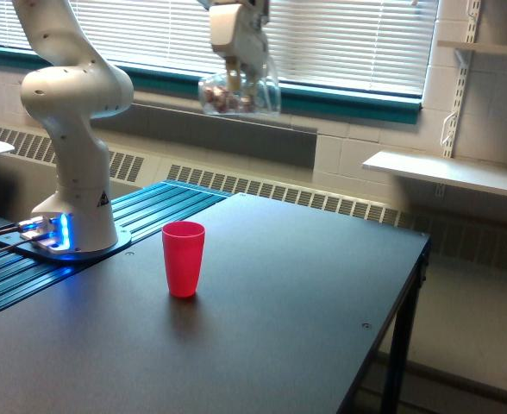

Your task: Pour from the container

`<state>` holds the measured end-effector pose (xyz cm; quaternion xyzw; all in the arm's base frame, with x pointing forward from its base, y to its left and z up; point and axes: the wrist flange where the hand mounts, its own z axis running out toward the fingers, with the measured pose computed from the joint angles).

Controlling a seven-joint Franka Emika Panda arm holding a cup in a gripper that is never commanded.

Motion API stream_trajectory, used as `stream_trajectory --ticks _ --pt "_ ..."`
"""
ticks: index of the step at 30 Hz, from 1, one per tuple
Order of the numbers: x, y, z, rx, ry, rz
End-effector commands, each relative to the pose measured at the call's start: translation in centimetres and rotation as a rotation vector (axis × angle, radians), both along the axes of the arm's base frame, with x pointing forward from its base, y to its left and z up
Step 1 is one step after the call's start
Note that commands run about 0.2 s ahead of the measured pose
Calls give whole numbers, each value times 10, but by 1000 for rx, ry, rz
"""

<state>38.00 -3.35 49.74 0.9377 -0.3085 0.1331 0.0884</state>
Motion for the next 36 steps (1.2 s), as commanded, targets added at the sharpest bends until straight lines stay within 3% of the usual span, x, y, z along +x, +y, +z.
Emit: stream_trajectory --ticks 1,19,26,30,36 --pt "-23 -6 -9 -4 44 78" --pt "-62 -34 -24 -11 125 123" --pt "-67 -41 -30 -65 140 125" --pt "-72 -48 -36 -77 179 125" --pt "-80 -56 -66 -135 249 158"
